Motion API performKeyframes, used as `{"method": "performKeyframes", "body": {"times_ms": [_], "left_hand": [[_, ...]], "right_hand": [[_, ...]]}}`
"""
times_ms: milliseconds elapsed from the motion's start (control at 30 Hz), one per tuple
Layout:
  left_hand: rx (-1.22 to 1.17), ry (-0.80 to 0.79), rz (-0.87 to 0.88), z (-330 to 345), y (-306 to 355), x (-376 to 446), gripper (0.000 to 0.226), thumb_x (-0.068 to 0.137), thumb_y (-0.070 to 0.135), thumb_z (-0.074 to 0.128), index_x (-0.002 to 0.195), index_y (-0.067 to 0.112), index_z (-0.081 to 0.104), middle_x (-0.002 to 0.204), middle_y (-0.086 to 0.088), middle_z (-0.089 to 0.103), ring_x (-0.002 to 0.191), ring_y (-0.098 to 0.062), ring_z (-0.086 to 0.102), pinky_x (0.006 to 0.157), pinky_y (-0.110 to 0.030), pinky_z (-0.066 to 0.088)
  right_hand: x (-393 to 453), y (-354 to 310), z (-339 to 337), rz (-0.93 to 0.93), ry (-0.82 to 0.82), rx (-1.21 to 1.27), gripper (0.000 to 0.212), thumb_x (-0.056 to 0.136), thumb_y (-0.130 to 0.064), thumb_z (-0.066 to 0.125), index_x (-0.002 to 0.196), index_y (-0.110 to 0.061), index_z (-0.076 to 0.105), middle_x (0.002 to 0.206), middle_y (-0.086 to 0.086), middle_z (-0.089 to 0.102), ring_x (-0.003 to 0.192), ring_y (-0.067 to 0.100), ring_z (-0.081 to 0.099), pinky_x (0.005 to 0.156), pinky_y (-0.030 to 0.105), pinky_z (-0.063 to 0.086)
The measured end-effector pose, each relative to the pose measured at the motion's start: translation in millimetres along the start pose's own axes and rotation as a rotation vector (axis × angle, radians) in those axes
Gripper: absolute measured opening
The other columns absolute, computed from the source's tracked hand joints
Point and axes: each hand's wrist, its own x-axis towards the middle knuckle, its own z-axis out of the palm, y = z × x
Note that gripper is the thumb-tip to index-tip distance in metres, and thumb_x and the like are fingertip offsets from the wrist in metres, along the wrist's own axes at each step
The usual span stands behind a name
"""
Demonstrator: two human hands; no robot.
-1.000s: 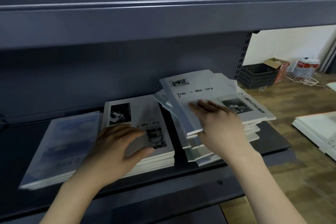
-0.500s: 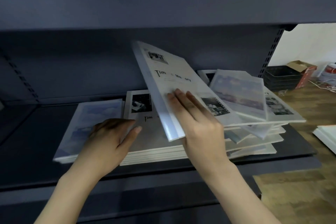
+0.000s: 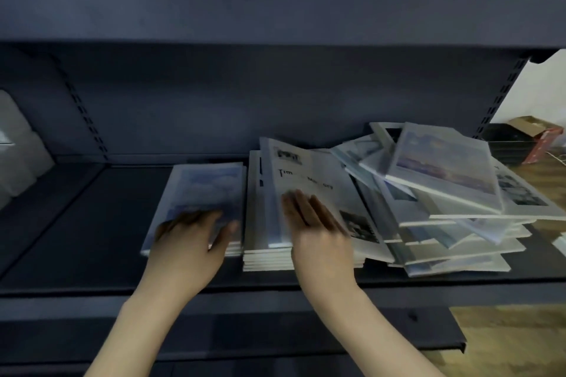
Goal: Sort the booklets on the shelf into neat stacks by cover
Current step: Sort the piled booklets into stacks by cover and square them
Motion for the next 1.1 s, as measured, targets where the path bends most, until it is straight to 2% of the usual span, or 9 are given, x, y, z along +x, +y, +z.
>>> {"method": "performKeyframes", "body": {"times_ms": [167, 233, 333, 433, 567, 667, 733, 867, 1100], "left_hand": [[-0.076, -0.038, 0.014, 5.4, -7.9, -4.6, 0.050, 0.089, 0.057, 0.027, 0.118, 0.029, 0.057, 0.118, 0.005, 0.062, 0.111, -0.018, 0.056, 0.089, -0.035, 0.044], [-0.111, -0.086, 0.038, 9.7, -10.3, -5.0, 0.051, 0.088, 0.058, 0.027, 0.122, 0.029, 0.053, 0.125, 0.007, 0.057, 0.118, -0.015, 0.049, 0.095, -0.033, 0.040], [-0.141, -0.077, 0.101, 11.0, -8.3, -4.5, 0.084, 0.075, 0.077, 0.007, 0.126, 0.027, 0.051, 0.130, 0.009, 0.052, 0.122, -0.013, 0.044, 0.098, -0.030, 0.036], [-0.171, -0.075, 0.155, 10.0, -1.9, -2.9, 0.100, 0.070, 0.082, -0.005, 0.132, 0.024, 0.047, 0.136, 0.007, 0.047, 0.128, -0.012, 0.039, 0.101, -0.027, 0.029], [-0.183, -0.114, 0.220, 11.8, 9.0, 6.3, 0.097, 0.069, 0.080, -0.010, 0.135, 0.030, 0.041, 0.138, 0.013, 0.044, 0.127, -0.006, 0.036, 0.100, -0.021, 0.025], [-0.190, -0.147, 0.206, 19.3, 12.3, 12.6, 0.091, 0.070, 0.078, -0.003, 0.135, 0.032, 0.042, 0.138, 0.014, 0.043, 0.129, -0.006, 0.034, 0.101, -0.024, 0.023], [-0.174, -0.151, 0.217, 24.3, 11.7, 15.2, 0.083, 0.073, 0.068, 0.001, 0.135, 0.032, 0.043, 0.139, 0.013, 0.042, 0.130, -0.009, 0.033, 0.102, -0.028, 0.024], [-0.145, -0.133, 0.234, 27.5, 8.9, 19.2, 0.083, 0.073, 0.065, 0.006, 0.136, 0.028, 0.045, 0.142, 0.009, 0.042, 0.133, -0.017, 0.034, 0.105, -0.034, 0.025], [-0.077, -0.253, 0.207, 24.7, 10.2, 26.4, 0.115, 0.052, 0.090, -0.013, 0.142, 0.032, 0.030, 0.150, 0.012, 0.028, 0.139, -0.010, 0.018, 0.113, -0.033, 0.013]], "right_hand": [[0.5, -1.9, 14.7, -0.032, -0.168, 0.019, 0.056, 0.067, -0.001, 0.030, 0.100, -0.011, 0.073, 0.099, 0.006, 0.072, 0.084, 0.024, 0.070, 0.067, 0.030, 0.056], [-2.1, 1.7, 19.6, -0.068, -0.218, 0.049, 0.051, 0.062, 0.000, 0.046, 0.105, -0.012, 0.072, 0.104, 0.004, 0.071, 0.091, 0.024, 0.069, 0.075, 0.031, 0.055], [-0.9, 6.3, 21.6, -0.090, -0.373, 0.061, 0.070, 0.045, -0.010, 0.081, 0.114, -0.013, 0.068, 0.114, 0.004, 0.067, 0.102, 0.025, 0.065, 0.085, 0.035, 0.052], [2.6, 3.7, 21.4, -0.080, -0.427, 0.060, 0.074, 0.045, -0.029, 0.088, 0.114, -0.013, 0.067, 0.115, 0.004, 0.067, 0.106, 0.024, 0.064, 0.088, 0.036, 0.050], [3.8, 1.3, 21.4, -0.050, -0.445, 0.112, 0.068, 0.061, -0.051, 0.076, 0.117, -0.014, 0.065, 0.119, 0.002, 0.064, 0.110, 0.023, 0.061, 0.089, 0.037, 0.052], [10.2, -4.9, 11.1, -0.035, -0.546, 0.163, 0.085, 0.069, -0.076, 0.044, 0.134, -0.021, 0.048, 0.141, -0.002, 0.046, 0.131, 0.019, 0.039, 0.105, 0.032, 0.029], [12.6, -5.3, 8.3, -0.039, -0.628, 0.161, 0.088, 0.072, -0.076, 0.046, 0.143, -0.025, 0.033, 0.151, -0.006, 0.027, 0.140, 0.017, 0.020, 0.110, 0.030, 0.016], [15.6, 0.9, 4.8, -0.083, -0.711, 0.136, 0.086, 0.080, -0.066, 0.052, 0.147, -0.021, 0.022, 0.156, -0.002, 0.013, 0.141, 0.018, 0.009, 0.112, 0.033, 0.012], [24.2, 47.2, -1.8, 0.029, -0.894, 0.071, 0.088, 0.073, -0.077, 0.045, 0.145, -0.043, 0.007, 0.156, -0.009, -0.013, 0.141, 0.027, -0.021, 0.112, 0.055, -0.008]]}}
